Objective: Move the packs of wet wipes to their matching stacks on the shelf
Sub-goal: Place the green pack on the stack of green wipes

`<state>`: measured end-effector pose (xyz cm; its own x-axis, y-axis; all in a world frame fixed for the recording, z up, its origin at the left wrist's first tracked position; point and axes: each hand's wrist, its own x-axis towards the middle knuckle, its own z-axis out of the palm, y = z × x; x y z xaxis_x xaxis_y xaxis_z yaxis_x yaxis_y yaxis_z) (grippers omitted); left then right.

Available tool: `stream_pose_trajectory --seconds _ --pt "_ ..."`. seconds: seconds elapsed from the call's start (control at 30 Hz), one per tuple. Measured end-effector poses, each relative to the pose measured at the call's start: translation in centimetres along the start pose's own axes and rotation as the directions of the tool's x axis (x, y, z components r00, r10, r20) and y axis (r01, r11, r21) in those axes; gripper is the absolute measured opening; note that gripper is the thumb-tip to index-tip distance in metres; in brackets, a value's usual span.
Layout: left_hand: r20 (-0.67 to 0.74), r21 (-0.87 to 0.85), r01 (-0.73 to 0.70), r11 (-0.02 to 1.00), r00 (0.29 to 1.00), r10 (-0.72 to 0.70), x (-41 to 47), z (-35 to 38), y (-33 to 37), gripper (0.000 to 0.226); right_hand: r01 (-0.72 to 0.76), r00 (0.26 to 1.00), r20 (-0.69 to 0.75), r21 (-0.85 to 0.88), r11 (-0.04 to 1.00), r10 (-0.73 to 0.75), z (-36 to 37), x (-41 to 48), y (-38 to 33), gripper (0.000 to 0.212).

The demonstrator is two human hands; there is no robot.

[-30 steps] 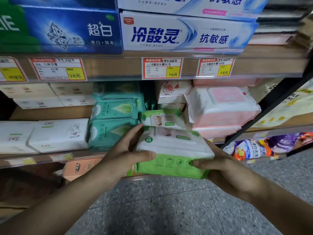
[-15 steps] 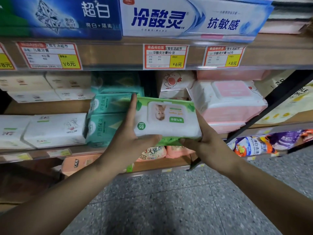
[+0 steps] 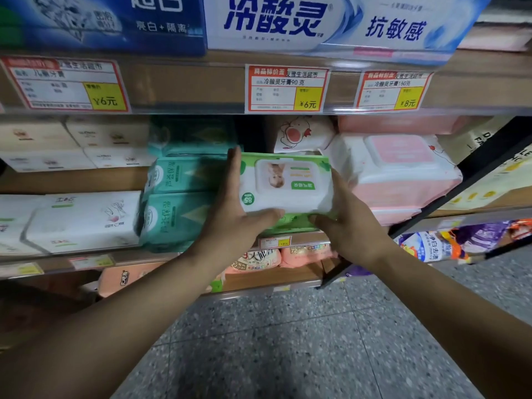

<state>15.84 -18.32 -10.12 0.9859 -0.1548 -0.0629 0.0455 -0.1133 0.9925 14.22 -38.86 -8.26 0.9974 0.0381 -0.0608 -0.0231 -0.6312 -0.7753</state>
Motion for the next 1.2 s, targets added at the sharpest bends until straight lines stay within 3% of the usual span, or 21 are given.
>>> stream_pose_trajectory --seconds 0.23,0.37,0.53,0.63,0.77,0.93,1.2 --pt "-0.004 0.044 -0.001 0.999 1.000 0.001 1.7 1.7 -0.6 0.113 0.060 0.984 -0.141 -0.302 0.952 -0.107 0.6 0.9 0.1 0.080" --pt "-0.049 0.249 0.004 0.969 0.999 0.008 1.7 2.0 -0.4 0.101 0.106 0.967 -0.154 -0.481 0.870 -0.203 1.6 0.7 0.3 0.070" --pt "0.024 0.567 -0.097 0.818 0.995 0.101 1.0 1.0 0.5 0.090 0.076 0.954 -0.137 -0.752 0.655 -0.268 0.8 0.1 0.3 0.063" --pt "0.149 0.726 -0.277 0.630 0.957 0.249 1.1 -0.3 0.8 0.087 0.164 0.933 -0.086 -0.762 0.626 -0.350 -0.3 0.1 0.5 0.066" --pt "0.236 0.838 -0.326 0.438 0.940 0.248 1.8 -1.7 0.3 0.091 0.220 0.926 -0.018 -0.785 0.579 -0.377 -1.0 0.8 0.6 0.071" --pt "0.278 0.869 -0.363 0.337 0.920 0.276 2.4 -2.1 0.0 0.090 0.224 0.927 0.005 -0.808 0.545 -0.374 -0.8 1.4 1.0 0.068" --pt "0.283 0.873 -0.365 0.324 0.920 0.272 3.3 -2.5 0.1 0.088 0.229 0.908 -0.006 -0.831 0.508 -0.419 -0.6 2.1 1.1 0.064"
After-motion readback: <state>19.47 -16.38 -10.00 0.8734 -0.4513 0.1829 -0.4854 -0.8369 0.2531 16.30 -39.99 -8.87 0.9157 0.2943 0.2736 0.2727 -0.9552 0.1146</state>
